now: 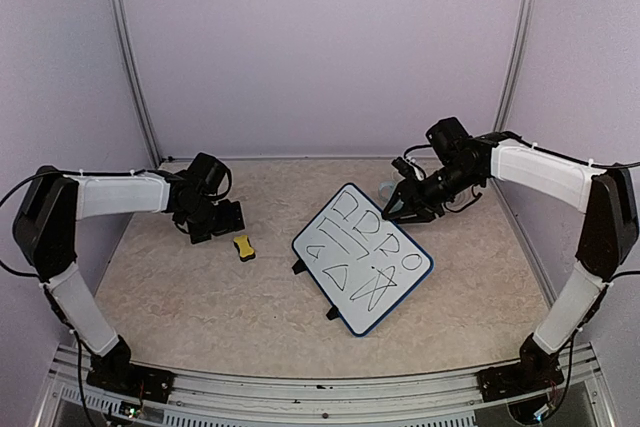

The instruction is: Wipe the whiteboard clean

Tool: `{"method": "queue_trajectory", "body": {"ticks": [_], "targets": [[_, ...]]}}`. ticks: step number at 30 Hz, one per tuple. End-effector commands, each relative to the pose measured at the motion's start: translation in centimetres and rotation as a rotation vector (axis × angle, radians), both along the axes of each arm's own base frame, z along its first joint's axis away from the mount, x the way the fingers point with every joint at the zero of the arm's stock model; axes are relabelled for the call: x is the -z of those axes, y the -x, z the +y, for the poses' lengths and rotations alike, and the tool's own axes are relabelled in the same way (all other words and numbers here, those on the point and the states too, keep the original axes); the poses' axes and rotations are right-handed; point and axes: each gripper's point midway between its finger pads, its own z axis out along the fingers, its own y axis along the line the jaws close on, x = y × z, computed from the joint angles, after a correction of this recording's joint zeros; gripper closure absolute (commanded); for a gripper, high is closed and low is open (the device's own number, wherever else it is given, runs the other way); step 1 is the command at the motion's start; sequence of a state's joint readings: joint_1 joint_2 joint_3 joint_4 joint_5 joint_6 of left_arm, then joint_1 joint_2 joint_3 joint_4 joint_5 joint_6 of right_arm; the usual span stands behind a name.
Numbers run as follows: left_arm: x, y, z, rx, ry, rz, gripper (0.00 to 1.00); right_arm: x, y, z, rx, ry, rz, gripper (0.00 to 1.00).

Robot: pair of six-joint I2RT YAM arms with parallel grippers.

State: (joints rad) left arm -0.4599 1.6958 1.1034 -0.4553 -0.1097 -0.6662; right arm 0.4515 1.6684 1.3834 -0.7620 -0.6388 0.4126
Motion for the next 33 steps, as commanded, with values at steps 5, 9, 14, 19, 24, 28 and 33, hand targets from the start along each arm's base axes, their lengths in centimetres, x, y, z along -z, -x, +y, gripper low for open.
{"method": "queue_trajectory", "body": {"ticks": [5, 9, 14, 19, 24, 28, 33], "targets": [[1.7, 0.3, -0.7, -0.017, 0.042, 0.041, 0.15, 1.1, 0.6, 0.9, -0.013, -0.008, 0.034, 0.66], [2.0, 0.2, -0.8, -0.011, 0.03, 0.047, 0.16, 1.3, 0.7, 1.2, -0.018, -0.02, 0.046, 0.76], [2.5, 0.1, -1.1, 0.013, 0.032, 0.055, 0.17, 1.6, 0.7, 1.3, -0.015, -0.025, 0.057, 0.85], [3.3, 0.0, -1.2, 0.002, 0.034, 0.074, 0.28, 1.8, 0.9, 1.9, -0.016, -0.041, 0.069, 0.91], [3.5, -0.4, -1.4, -0.008, 0.02, 0.073, 0.37, 1.9, 1.0, 2.2, -0.008, -0.052, 0.076, 0.91], [2.9, -0.9, -2.5, 0.014, 0.001, 0.047, 0.35, 2.0, 1.3, 2.4, -0.004, -0.054, 0.083, 0.92], [3.2, -1.2, -3.1, 0.021, -0.042, 0.059, 0.36, 2.1, 1.5, 2.6, 0.002, -0.053, 0.082, 0.94]]}}
